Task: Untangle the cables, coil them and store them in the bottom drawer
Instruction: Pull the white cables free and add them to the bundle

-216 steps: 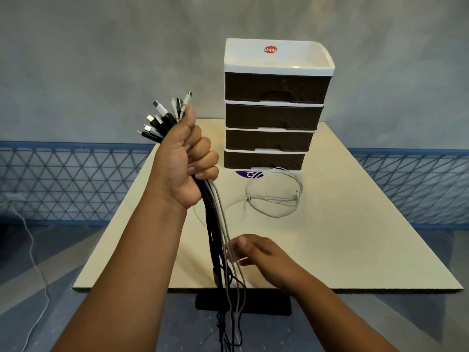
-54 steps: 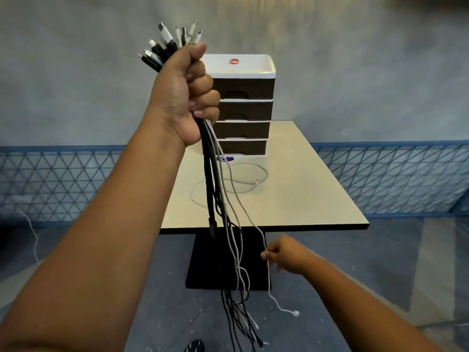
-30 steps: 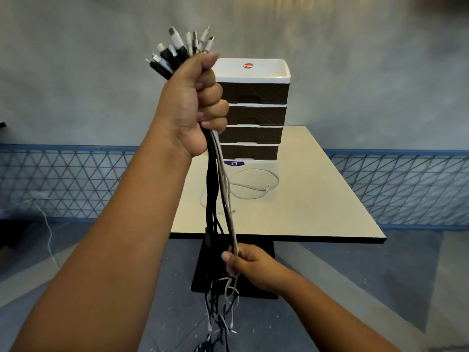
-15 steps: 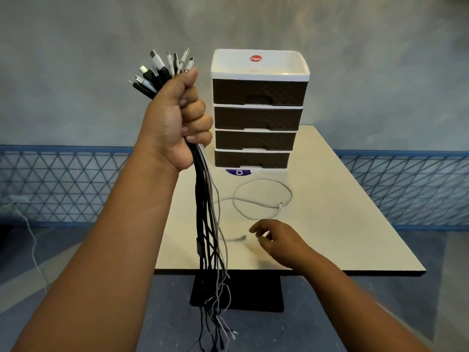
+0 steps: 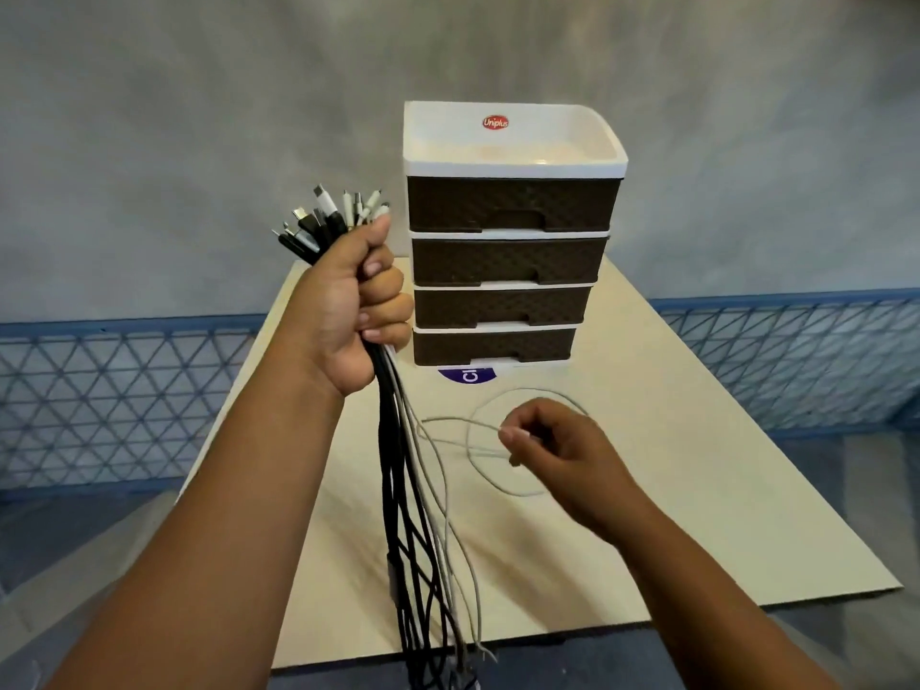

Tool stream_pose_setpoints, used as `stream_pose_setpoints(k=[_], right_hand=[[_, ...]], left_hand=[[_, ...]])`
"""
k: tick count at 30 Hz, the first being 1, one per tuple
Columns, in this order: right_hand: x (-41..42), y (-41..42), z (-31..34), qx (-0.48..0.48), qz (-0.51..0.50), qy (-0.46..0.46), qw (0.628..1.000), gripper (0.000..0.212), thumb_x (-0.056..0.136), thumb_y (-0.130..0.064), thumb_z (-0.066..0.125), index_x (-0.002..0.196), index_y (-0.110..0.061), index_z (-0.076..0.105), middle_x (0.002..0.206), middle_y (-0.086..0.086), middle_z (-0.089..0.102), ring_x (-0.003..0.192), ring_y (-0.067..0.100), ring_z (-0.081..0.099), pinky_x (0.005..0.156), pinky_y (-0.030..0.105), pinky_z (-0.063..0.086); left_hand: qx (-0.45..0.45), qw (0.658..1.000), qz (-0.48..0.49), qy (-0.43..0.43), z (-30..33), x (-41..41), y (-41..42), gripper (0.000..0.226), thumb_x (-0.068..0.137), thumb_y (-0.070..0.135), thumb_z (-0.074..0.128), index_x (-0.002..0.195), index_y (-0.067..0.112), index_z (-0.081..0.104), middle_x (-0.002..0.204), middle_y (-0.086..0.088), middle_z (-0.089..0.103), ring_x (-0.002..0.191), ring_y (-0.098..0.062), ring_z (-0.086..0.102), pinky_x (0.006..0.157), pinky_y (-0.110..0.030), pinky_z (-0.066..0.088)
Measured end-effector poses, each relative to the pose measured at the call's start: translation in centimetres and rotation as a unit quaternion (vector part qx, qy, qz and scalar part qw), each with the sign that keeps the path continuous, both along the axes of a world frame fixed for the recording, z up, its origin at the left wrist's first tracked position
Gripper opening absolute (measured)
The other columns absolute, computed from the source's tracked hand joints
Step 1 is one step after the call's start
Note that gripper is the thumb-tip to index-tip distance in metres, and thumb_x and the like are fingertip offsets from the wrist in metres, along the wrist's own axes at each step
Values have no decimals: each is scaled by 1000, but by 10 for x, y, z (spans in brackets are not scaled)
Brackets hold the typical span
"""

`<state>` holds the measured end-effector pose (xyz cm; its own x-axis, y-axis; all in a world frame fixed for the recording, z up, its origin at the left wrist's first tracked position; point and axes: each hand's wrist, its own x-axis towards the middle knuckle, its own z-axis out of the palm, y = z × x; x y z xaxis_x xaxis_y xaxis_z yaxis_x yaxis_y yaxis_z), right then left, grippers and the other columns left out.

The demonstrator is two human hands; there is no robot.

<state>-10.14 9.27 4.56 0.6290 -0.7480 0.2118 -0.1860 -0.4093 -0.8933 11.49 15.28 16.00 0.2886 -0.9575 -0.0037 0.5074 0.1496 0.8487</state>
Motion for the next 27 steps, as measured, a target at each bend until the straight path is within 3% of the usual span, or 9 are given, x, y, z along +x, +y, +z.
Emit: stream_pose_setpoints(k=[5, 7, 9, 13, 16, 19, 23, 25, 27], right_hand=[[11, 1, 97, 36, 0, -203, 979, 15, 87, -13, 70, 77, -23, 72, 68, -4, 67, 63, 12, 61, 63, 23, 51], [13, 4, 122, 10, 7, -240, 971, 11, 81, -17, 73, 74, -25, 74, 66, -5, 65, 58, 12, 58, 59, 21, 48], [9, 10, 141, -42, 30, -212, 976, 3, 77, -25, 73, 74, -26, 73, 63, -5, 64, 56, 12, 56, 57, 22, 46], [-9, 32, 162, -134, 134, -39, 981, 13, 80, -35, 68, 79, -23, 68, 59, -2, 60, 49, 17, 53, 46, 28, 43], [-3, 31, 161, -137, 176, 56, 973, 16, 85, -41, 69, 84, -25, 68, 64, 8, 60, 53, 27, 54, 45, 38, 48], [21, 17, 154, -94, 154, 51, 982, 12, 88, -34, 69, 89, -23, 70, 67, 4, 63, 58, 19, 57, 54, 35, 54], [47, 1, 150, -100, 72, -19, 992, 6, 90, -18, 68, 95, -18, 71, 77, -1, 72, 67, 8, 66, 58, 19, 51], [55, -4, 147, -123, 33, -37, 991, 6, 92, -19, 66, 98, -20, 66, 76, 1, 69, 68, 11, 66, 59, 21, 53], [65, -7, 144, -156, 10, -42, 987, 9, 94, -19, 64, 101, -20, 60, 74, 2, 64, 66, 16, 63, 61, 34, 56]], left_hand=[[27, 999, -8, -27, -6, 0, -14, 38, 97, 42, 51, 67, 20, 58, 41, 10, 22, 33, -4, 17, 35, -15, 14], [28, 999, -12, -45, -6, -2, -16, 36, 97, 41, 51, 73, 17, 65, 43, 9, 20, 34, -4, 16, 38, -16, 11], [26, 998, -18, -55, -6, -3, -17, 37, 97, 41, 51, 76, 16, 68, 45, 8, 19, 36, -5, 15, 42, -19, 8], [25, 997, -42, -53, -6, 2, -17, 39, 97, 41, 51, 75, 15, 69, 44, 8, 19, 35, -4, 15, 40, -18, 9], [18, 996, -69, -53, -6, 4, -16, 40, 95, 42, 51, 72, 16, 69, 43, 8, 18, 33, -4, 15, 38, -15, 11], [16, 993, -100, -66, -7, 0, -17, 42, 87, 51, 54, 69, 16, 67, 43, 8, 18, 33, -4, 14, 38, -15, 11], [19, 986, -144, -83, -14, -6, -16, 61, 78, 78, 46, 75, 18, 54, 53, 4, 19, 44, -8, 12, 43, -20, 10], [21, 985, -139, -97, -17, -10, -16, 59, 71, 80, 44, 64, 22, 55, 52, 5, 22, 46, -9, 11, 46, -24, 8], [27, 985, -133, -105, -19, -14, -16, 58, 71, 77, 49, 54, 21, 51, 50, 5, 23, 43, -8, 14, 46, -24, 7]])
